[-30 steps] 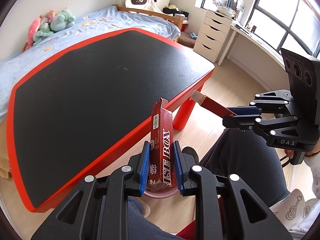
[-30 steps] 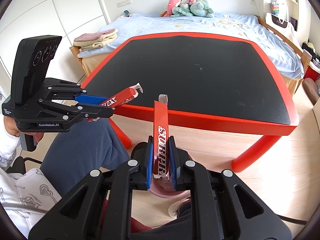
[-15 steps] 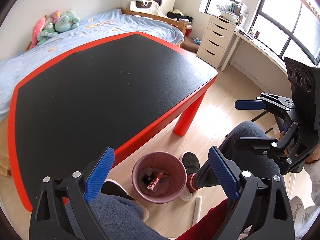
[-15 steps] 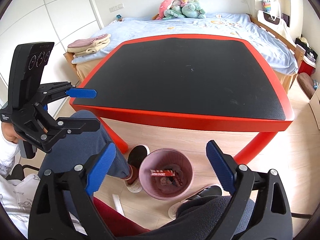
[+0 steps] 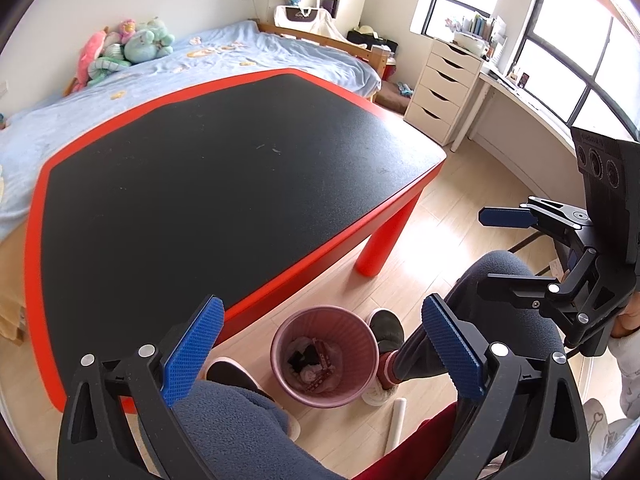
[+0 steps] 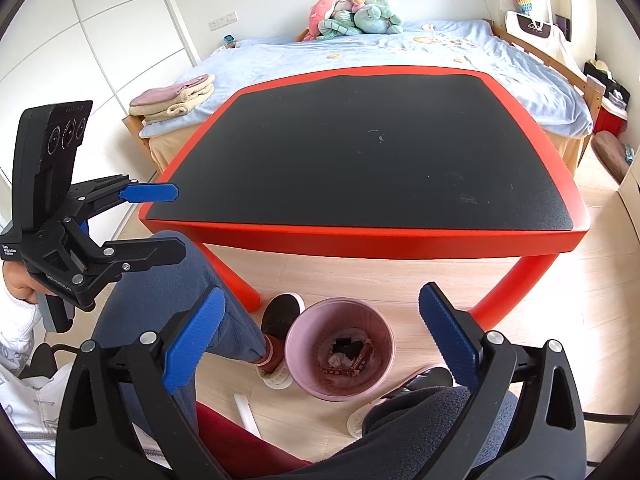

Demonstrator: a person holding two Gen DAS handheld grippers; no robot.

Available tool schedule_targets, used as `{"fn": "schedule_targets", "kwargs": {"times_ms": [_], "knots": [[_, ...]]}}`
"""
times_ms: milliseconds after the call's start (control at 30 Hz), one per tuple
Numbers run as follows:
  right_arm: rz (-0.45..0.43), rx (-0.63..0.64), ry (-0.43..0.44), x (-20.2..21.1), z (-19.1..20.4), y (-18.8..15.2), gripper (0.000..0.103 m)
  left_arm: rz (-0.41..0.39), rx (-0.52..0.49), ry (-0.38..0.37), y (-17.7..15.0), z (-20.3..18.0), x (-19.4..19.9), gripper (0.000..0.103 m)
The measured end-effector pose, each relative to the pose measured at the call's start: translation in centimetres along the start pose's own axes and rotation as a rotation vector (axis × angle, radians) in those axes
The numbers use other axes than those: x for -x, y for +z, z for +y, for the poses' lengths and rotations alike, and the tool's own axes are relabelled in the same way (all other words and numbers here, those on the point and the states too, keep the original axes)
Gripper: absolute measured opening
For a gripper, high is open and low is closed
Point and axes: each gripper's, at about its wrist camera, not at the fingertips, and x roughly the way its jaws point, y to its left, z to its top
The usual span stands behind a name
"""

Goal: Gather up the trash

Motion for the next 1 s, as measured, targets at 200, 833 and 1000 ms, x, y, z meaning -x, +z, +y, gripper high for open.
{"fn": "schedule_targets", "kwargs": {"times_ms": [200, 833, 1000], "knots": [[0.004, -0.012, -0.003, -0.1, 0.0, 0.8, 0.096, -0.014, 0.024, 0.019, 0.5, 0.6, 0.5, 0.095], [-0.084, -0.011, -0.091, 0.7, -1.2, 9.8, 0.1, -0.106, 0.104, 0.17, 5.1, 4.8, 3.2, 0.095], [-0.111, 0.013, -0.112, 0.6, -0.7, 12.4, 0.1, -0.106, 0.116, 0.203, 6.2, 5.6, 3.3, 0.097]]}}
